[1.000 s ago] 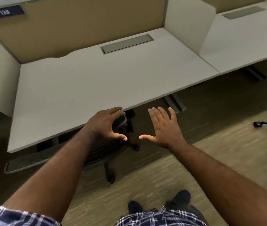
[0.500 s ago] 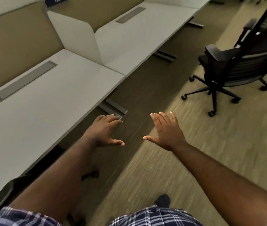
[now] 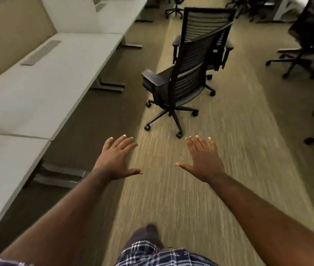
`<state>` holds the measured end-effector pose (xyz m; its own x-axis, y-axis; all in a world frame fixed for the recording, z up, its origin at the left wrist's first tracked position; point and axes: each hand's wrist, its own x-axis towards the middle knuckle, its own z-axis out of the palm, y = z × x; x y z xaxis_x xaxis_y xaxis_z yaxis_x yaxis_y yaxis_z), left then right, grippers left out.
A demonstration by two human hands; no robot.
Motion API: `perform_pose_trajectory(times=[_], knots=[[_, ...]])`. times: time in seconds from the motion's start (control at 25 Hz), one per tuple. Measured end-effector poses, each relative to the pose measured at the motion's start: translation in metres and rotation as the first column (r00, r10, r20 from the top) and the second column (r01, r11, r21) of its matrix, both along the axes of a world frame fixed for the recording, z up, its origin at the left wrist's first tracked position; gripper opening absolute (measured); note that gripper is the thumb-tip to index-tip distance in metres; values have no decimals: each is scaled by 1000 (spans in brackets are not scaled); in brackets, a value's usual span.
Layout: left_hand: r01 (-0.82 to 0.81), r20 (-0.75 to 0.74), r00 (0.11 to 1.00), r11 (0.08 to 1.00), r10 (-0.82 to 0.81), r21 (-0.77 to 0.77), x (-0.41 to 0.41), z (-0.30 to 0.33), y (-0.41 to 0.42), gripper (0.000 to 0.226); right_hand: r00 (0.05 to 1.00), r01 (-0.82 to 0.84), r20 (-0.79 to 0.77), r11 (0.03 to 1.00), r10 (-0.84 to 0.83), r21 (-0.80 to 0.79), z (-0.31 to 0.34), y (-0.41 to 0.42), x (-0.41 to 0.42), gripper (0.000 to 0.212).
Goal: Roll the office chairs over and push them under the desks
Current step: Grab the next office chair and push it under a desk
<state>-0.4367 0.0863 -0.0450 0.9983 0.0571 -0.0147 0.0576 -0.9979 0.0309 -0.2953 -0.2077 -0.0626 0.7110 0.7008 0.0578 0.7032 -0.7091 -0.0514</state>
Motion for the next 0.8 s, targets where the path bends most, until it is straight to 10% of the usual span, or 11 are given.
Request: perform_pose_trajectory(times=[0.8], knots=[[147, 204, 969, 989, -139, -25, 475, 40, -13, 116, 965, 248, 91, 969, -246, -7, 26, -62, 393, 100]])
